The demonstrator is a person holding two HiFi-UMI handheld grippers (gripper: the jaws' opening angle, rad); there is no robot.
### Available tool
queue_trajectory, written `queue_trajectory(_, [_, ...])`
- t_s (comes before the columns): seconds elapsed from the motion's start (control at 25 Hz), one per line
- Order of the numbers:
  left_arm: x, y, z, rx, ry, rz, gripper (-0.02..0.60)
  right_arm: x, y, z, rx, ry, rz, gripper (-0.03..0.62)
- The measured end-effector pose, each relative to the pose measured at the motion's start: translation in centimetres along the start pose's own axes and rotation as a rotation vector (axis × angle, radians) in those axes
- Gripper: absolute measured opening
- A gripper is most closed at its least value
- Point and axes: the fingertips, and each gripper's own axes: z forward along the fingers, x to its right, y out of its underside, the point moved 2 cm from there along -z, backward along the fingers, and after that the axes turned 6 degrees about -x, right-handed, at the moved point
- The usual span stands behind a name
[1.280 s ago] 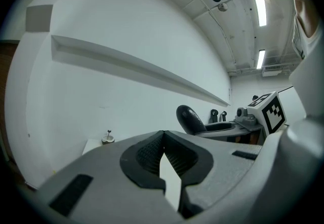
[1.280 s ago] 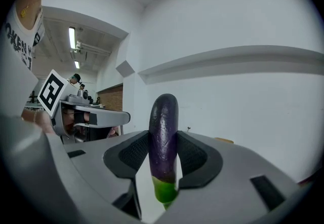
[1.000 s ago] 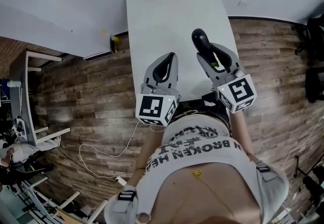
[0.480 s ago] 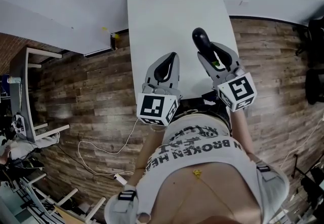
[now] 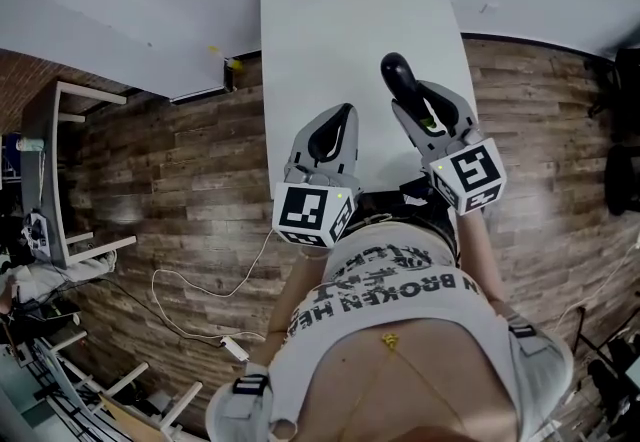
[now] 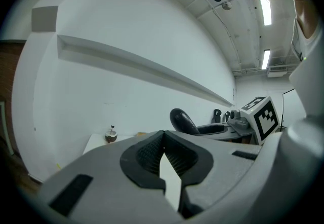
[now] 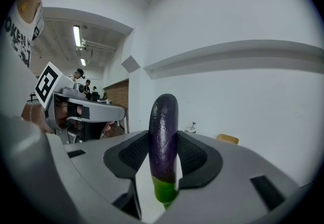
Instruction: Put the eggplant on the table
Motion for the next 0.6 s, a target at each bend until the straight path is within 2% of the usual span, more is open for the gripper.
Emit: queue_trajectory(0.6, [-0.5,0.7,-1.0,-0.013,-0.021,-0.018,-0.002,-0.7,2.9,2.5,-0.101,-0.033,-0.037,0.174])
